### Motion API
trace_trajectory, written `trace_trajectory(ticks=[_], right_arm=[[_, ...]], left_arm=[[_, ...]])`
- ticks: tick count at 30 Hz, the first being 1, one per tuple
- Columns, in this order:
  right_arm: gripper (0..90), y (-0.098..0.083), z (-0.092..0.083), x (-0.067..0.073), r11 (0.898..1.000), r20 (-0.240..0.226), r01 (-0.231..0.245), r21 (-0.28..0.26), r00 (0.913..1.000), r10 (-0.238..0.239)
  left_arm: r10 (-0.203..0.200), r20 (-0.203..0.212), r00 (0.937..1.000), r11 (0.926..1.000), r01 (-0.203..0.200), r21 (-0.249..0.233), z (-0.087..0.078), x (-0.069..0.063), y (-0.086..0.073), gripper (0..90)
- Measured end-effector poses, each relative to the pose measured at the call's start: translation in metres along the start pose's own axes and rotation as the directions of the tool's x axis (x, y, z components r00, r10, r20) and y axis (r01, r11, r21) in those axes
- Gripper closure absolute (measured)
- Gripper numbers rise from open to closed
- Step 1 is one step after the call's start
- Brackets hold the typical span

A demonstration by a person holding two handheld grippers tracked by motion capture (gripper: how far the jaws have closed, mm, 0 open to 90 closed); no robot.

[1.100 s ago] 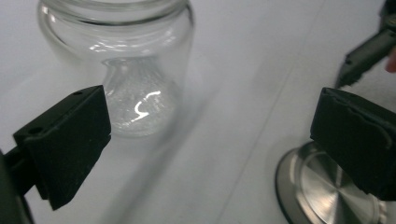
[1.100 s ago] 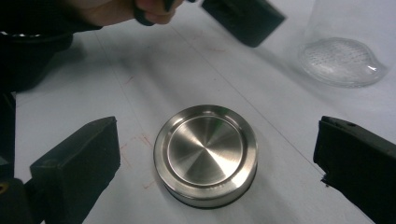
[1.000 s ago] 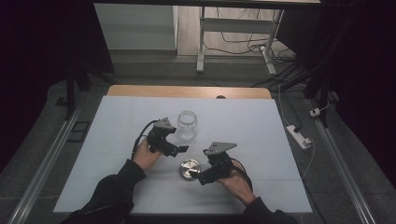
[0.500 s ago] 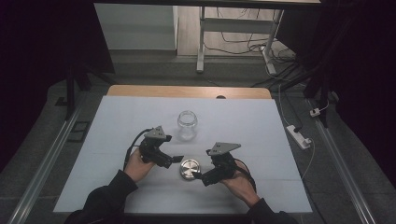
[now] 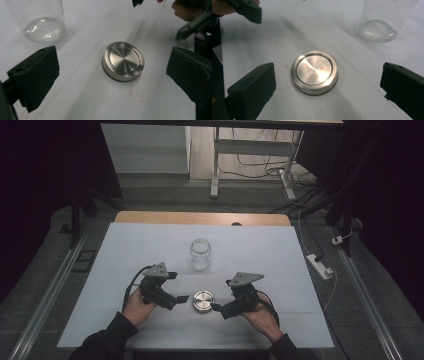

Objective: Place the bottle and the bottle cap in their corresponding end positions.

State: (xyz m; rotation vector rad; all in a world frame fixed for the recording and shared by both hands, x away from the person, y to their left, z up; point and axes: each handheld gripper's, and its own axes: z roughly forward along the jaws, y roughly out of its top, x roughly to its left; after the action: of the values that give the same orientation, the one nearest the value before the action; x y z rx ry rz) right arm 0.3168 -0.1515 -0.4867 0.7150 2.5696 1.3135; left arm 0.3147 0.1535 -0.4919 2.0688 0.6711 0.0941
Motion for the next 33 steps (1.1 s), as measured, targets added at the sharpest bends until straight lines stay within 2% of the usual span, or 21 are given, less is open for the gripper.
trace_trajectory(ticks=[6,14,22,33], right_arm=[[0.2,-0.002,-0.005,0.000,1.000,0.005,-0.006,-0.003,1.0000,0.006],[0.2,-0.005,-0.012,0.002,1.000,0.010,0.002,0.004,0.9999,-0.002],[0.2,-0.011,-0.023,0.001,1.000,0.026,0.000,0.008,0.9997,0.000],[0.2,-0.021,-0.042,0.000,1.000,0.064,-0.010,0.010,0.9979,0.010]], left_arm=[[0.008,-0.006,1.0000,0.9999,-0.008,0.007,-0.008,-0.005,-0.007,0.0],[-0.029,-0.003,0.9996,0.9991,0.029,-0.031,-0.024,-0.010,-0.015,0.0],[-0.028,-0.046,0.9985,0.9984,0.026,-0.050,-0.041,-0.015,-0.025,0.0],[-0.077,-0.103,0.9917,0.9962,0.072,-0.049,-0.065,-0.019,-0.047,0.0]])
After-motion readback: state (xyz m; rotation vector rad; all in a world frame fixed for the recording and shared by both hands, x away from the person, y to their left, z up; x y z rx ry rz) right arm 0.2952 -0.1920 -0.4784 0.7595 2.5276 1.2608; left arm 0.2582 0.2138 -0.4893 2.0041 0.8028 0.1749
